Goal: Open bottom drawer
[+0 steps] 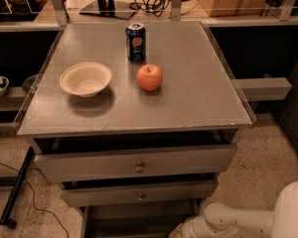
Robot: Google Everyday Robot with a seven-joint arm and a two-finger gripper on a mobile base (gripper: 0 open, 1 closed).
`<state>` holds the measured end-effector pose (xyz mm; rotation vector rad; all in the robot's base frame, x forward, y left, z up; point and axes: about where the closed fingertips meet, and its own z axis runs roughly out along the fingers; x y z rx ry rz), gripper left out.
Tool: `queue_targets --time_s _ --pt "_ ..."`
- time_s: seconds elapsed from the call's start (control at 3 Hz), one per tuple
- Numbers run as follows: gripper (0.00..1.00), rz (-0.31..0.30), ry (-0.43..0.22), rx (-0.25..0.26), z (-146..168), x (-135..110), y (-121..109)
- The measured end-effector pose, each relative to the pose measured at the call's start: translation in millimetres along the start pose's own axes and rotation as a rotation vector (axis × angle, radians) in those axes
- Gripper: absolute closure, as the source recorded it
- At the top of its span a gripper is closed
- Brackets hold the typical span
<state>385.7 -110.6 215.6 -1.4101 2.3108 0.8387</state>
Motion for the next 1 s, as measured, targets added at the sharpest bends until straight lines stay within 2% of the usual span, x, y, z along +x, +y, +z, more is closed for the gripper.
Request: queue_targets --time_s 0.33,1.0 --pt "0.04 0.000 0.000 0.000 0.0 0.0 0.0" --pt "0.00 0.000 0.000 0.000 0.0 0.0 0.0"
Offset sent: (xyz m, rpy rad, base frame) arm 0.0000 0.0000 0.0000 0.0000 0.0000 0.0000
